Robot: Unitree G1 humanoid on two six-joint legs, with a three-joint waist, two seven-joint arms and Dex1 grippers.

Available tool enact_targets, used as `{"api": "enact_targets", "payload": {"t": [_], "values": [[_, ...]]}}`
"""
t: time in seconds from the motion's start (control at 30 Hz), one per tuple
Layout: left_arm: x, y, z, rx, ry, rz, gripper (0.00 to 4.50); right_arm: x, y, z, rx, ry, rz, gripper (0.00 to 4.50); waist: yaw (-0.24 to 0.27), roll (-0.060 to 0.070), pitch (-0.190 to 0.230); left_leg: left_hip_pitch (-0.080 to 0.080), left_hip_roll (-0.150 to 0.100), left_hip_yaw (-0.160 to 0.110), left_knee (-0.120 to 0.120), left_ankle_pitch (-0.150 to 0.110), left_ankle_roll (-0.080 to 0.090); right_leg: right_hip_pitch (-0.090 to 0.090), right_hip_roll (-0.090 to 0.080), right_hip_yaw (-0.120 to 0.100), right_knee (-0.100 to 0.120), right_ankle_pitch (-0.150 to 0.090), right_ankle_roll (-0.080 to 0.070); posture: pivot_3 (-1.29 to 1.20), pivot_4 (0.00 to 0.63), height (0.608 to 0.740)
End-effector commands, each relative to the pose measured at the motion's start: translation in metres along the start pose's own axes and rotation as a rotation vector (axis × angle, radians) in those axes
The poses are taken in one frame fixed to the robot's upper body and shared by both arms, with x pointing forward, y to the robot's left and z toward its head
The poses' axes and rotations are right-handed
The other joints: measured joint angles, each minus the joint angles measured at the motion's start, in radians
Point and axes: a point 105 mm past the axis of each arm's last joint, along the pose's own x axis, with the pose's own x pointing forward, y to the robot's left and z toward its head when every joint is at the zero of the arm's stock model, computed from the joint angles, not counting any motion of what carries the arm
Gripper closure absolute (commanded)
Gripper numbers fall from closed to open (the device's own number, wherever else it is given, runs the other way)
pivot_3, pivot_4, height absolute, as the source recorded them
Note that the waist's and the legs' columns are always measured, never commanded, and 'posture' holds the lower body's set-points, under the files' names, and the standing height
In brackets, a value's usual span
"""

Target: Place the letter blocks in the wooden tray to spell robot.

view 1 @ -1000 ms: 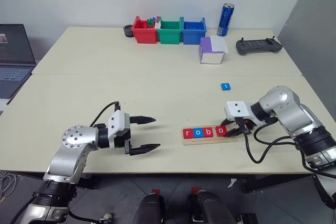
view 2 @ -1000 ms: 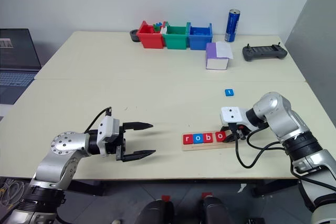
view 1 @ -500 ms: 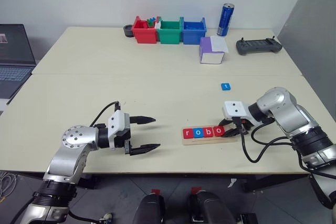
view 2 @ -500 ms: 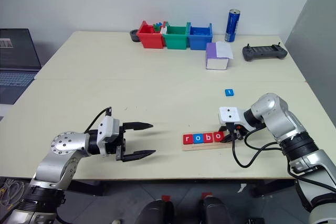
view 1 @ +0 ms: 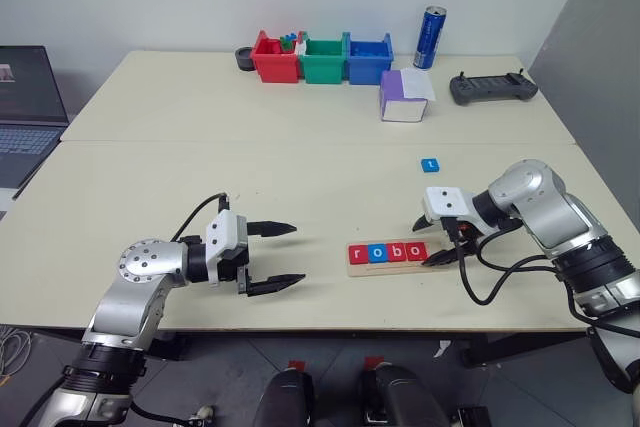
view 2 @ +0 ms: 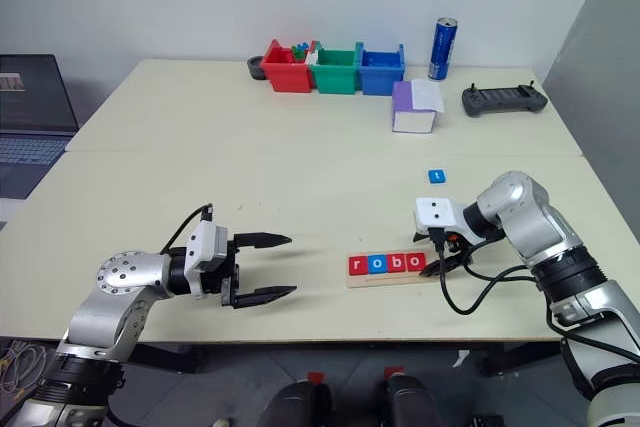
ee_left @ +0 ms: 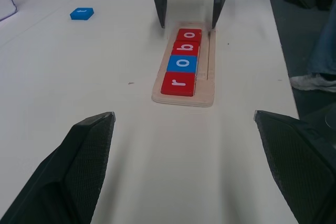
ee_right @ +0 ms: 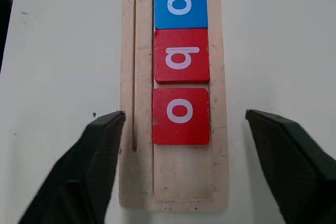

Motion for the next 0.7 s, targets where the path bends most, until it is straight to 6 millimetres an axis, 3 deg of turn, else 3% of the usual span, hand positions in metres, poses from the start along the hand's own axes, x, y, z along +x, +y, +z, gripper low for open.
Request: {"api": "enact_targets", "payload": {"t": [0.03, 0.3, 0.5, 0.7], "values": [[-0.001, 0.001, 0.012, 0.053, -0.021, 0.0, 0.0, -0.017, -0.003, 0.013, -0.057, -0.028, -0.028, 0.06, 0.0, 0.0, 0.0, 0.0, 0.0, 0.0, 0.0, 0.0, 0.0, 0.0, 0.0, 0.0, 0.0, 0.0, 0.0, 0.0, 0.15, 0.74], [-0.003, 0.001, 0.012, 0.053, -0.019, 0.001, 0.0, -0.043, 0.002, 0.018, 0.007, -0.129, -0.078, 0.06, 0.0, 0.0, 0.0, 0.0, 0.0, 0.0, 0.0, 0.0, 0.0, 0.0, 0.0, 0.0, 0.0, 0.0, 0.0, 0.0, 0.15, 0.74], [-0.004, 0.0, 0.012, 0.05, -0.018, 0.001, 0.0, -0.064, 0.006, 0.008, 0.11, -0.184, -0.145, 0.06, 0.001, 0.0, 0.0, 0.0, 0.0, 0.0, 0.0, 0.0, 0.0, 0.0, 0.0, 0.0, 0.0, 0.0, 0.0, 0.0, 0.15, 0.74], [-0.001, 0.002, 0.013, 0.049, -0.018, -0.012, 0.0, -0.052, 0.016, 0.004, 0.129, -0.17, -0.146, 0.06, -0.001, 0.0, 0.0, 0.0, 0.0, 0.0, 0.0, 0.0, 0.0, 0.0, 0.0, 0.0, 0.0, 0.0, 0.0, 0.0, 0.15, 0.74]]}}
